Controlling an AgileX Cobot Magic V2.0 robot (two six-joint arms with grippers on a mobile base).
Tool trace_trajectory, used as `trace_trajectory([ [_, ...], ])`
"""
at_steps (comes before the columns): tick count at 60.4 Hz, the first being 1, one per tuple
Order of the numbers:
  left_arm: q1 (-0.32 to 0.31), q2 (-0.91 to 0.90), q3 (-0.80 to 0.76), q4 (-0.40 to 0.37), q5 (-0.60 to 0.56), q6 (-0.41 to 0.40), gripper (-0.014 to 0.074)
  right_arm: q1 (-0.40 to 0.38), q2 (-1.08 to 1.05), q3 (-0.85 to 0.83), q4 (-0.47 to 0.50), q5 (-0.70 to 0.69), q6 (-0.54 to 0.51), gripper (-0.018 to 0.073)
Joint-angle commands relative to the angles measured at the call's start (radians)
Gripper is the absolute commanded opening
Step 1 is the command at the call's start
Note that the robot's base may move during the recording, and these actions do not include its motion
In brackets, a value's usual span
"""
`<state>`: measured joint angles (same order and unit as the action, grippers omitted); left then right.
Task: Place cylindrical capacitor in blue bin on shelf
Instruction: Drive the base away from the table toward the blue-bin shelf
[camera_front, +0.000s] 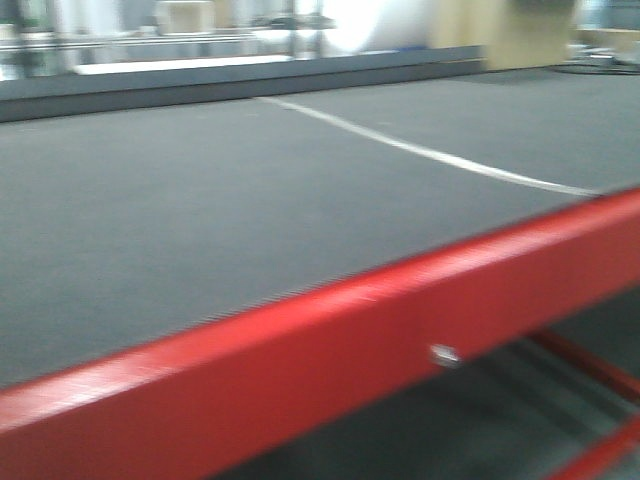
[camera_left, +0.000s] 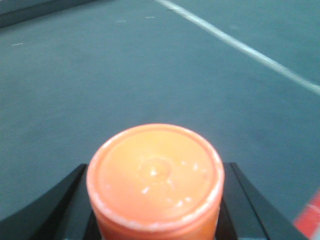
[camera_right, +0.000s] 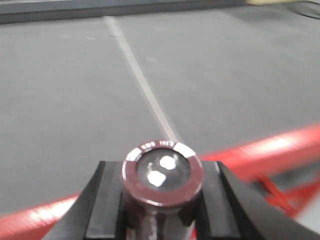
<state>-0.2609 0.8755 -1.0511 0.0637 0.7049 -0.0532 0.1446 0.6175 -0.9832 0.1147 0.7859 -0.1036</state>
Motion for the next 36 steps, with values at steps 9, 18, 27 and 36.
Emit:
trace_trajectory([
  [9, -0.007, -0.003, 0.000, -0.007, -0.024, 0.001, -0.0111, 0.002, -0.003, -0.007, -0.005, -0.017, 0.001, -0.0099],
  [18, -0.007, -0.003, 0.000, -0.007, -0.024, 0.001, -0.0111, 0.002, -0.003, -0.007, -0.005, -0.017, 0.001, -0.0099],
  [27, -0.007, -0.003, 0.000, -0.007, -0.024, 0.001, -0.0111, 0.002, -0.003, -0.007, -0.005, -0.017, 0.001, -0.0099],
  [36, -0.007, -0.003, 0.000, -0.007, -0.024, 0.001, -0.0111, 0.002, -0.003, -0.007, -0.005, -0.017, 0.001, -0.0099],
])
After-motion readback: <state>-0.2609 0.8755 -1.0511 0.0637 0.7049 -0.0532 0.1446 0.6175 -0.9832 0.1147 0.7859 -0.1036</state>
